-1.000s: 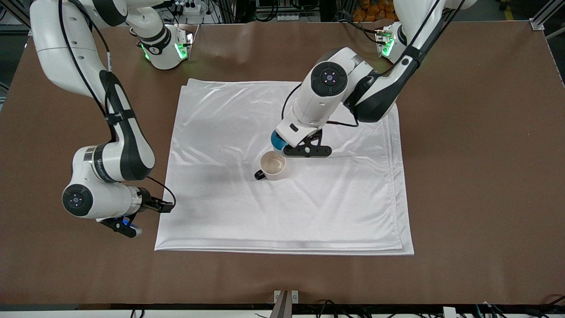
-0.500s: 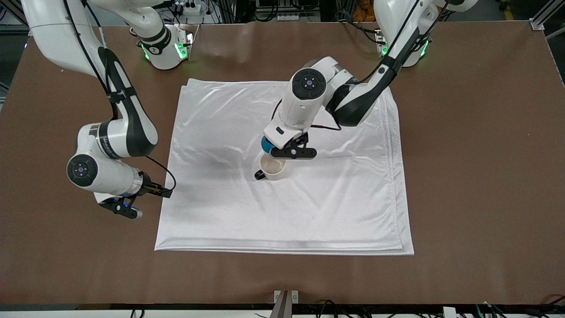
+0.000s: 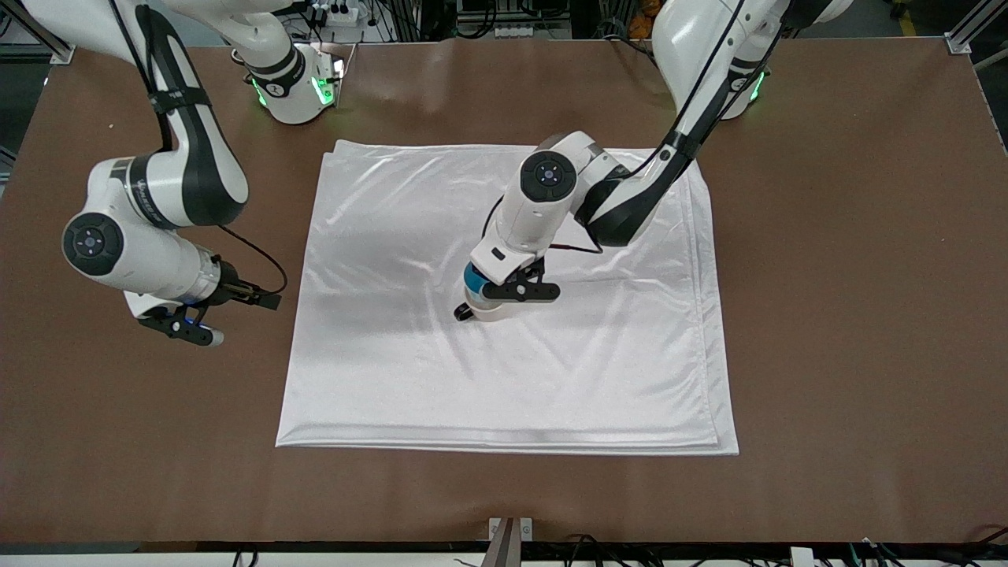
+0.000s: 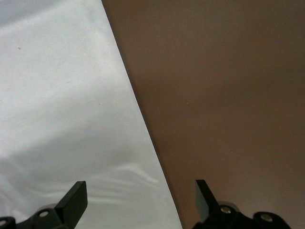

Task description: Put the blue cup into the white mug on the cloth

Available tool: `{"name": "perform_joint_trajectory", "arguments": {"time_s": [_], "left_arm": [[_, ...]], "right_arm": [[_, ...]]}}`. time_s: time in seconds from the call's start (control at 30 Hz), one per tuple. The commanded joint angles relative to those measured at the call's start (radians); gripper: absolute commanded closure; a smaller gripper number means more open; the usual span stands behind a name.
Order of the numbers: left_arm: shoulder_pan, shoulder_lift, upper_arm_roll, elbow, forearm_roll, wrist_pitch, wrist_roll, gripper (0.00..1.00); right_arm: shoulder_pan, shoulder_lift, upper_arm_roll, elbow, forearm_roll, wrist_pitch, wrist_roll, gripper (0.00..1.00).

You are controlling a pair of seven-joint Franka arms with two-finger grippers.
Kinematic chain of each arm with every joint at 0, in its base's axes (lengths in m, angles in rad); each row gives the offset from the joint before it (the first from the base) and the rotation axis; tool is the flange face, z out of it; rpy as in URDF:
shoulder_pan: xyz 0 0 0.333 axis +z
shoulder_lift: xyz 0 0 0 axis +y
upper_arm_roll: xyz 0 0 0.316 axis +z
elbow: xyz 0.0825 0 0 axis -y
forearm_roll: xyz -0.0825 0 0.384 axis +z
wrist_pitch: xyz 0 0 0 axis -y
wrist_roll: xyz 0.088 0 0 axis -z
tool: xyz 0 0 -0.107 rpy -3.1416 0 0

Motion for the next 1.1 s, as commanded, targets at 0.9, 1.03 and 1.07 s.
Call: {"name": "perform_joint_trajectory", "arguments": {"time_s": [0.9,1.03,1.07], "left_arm": [[-0.037,0.012,0.024,0.020,0.114,0.087,-0.025,0.00],[-0.027,-0.032,0.025,0.015,0.116,0.075,-0.025,0.00],[-0.023,-0.045,0.025,0.015,0.116,0.064,-0.024,0.00]], "right_arm": [[-0.029,-0.216,-0.002,0.227,-0.014,-0.370,-0.131,0.00],[-0.030,-0.216,-0.003,0.278,-0.014,-0.400,-0.188,0.00],[-0.030,-0.216,-0.005,0.284,-0.014,-0.404,-0.206,0.00]]}}
